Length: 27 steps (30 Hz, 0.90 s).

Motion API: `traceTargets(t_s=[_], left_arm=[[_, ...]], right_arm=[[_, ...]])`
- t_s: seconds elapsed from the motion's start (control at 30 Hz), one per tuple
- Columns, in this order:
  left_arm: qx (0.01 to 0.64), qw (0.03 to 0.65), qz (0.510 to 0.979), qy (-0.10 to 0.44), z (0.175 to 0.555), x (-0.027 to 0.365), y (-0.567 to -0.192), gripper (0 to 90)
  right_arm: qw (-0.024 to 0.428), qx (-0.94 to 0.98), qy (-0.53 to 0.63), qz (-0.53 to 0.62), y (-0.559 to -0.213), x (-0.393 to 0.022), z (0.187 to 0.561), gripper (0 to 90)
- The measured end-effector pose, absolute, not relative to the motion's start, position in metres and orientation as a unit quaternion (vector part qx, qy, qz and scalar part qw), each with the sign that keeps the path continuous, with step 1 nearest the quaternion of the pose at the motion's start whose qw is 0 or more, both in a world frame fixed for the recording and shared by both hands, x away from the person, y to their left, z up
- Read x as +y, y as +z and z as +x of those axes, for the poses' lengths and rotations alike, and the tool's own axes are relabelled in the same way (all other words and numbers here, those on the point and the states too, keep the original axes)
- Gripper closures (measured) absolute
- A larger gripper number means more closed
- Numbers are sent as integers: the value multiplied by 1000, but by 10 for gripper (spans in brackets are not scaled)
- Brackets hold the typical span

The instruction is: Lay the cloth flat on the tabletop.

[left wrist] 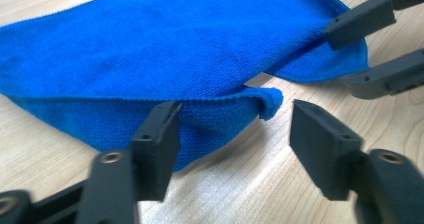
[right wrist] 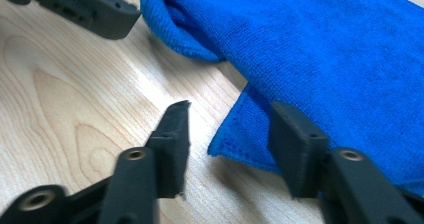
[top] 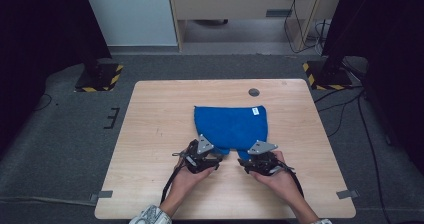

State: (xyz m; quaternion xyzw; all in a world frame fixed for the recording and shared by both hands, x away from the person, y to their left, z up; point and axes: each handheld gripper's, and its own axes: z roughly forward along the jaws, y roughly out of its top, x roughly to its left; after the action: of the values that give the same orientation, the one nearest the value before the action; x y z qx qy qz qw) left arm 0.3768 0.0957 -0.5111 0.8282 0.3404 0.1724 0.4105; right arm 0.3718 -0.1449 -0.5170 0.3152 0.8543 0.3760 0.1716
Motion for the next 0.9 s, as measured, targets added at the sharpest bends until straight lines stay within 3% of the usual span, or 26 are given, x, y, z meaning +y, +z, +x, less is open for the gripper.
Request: traceTargets(t_s=[0.1, 0.2, 0.3, 0.47, 0.73, 0.9], left_arm=[[336, 405, 833, 171, 378, 94, -513, 452], [331, 397, 839, 170, 380, 91, -515, 557], [328, 398, 839, 171, 384, 90, -517, 712], [330, 406, 837, 160, 387, 96, -516, 879], [336, 421, 827, 161, 384, 105, -507, 893], [329, 438, 818, 174, 376, 101, -500, 775]], right_arm=[[177, 859, 370, 306, -519, -143, 371, 586], [188, 866, 351, 304, -521, -141, 371, 712], [186, 869, 341, 307, -522, -143, 373, 841], [180, 864, 349, 316, -519, -150, 375, 868], [173, 851, 369, 330, -512, -164, 377, 868], [171, 851, 371, 331, -513, -163, 377, 868]])
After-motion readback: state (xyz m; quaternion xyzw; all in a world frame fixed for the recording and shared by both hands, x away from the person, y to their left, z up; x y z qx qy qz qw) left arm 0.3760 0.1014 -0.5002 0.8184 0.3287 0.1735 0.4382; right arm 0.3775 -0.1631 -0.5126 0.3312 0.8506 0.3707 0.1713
